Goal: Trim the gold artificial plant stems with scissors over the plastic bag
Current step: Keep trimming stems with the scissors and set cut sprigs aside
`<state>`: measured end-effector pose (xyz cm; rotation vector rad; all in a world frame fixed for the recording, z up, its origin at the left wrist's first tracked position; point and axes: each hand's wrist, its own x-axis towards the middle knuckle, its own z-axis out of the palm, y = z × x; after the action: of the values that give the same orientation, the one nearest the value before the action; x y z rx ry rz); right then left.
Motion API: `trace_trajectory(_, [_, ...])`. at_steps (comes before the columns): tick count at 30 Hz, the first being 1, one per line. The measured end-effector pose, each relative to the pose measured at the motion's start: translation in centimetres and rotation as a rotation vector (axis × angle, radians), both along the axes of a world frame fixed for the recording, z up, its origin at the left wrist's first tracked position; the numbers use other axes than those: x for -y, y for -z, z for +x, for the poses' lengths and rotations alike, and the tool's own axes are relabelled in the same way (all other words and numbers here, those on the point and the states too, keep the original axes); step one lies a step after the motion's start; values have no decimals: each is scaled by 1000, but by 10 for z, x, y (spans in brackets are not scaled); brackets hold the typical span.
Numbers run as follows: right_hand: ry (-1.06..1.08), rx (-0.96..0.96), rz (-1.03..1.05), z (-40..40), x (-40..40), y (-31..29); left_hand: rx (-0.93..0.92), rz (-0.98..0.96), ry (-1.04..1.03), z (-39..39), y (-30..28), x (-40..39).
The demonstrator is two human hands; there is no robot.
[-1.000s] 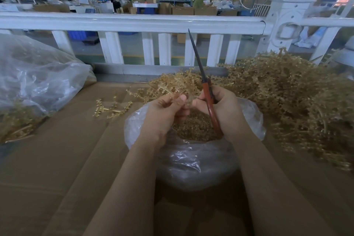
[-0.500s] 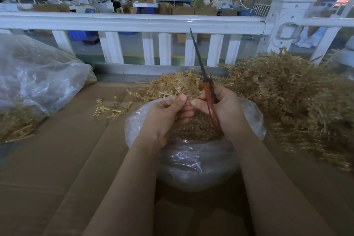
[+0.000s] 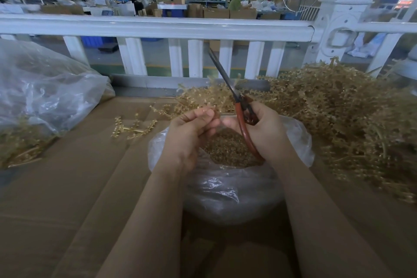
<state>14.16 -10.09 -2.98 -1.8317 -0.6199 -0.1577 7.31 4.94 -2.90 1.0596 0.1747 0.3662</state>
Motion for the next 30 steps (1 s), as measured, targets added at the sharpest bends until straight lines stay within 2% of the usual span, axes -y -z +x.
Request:
trace_trajectory(7, [23, 106, -254, -3, 2, 5, 95, 48, -116, 0, 3, -6])
trace_trajectory(14, [54, 275, -444, -1, 6, 8, 77, 103, -214, 5, 5, -7])
trace_trajectory(30, [116, 318, -486, -2, 4, 8, 122, 201, -251, 4, 2, -5])
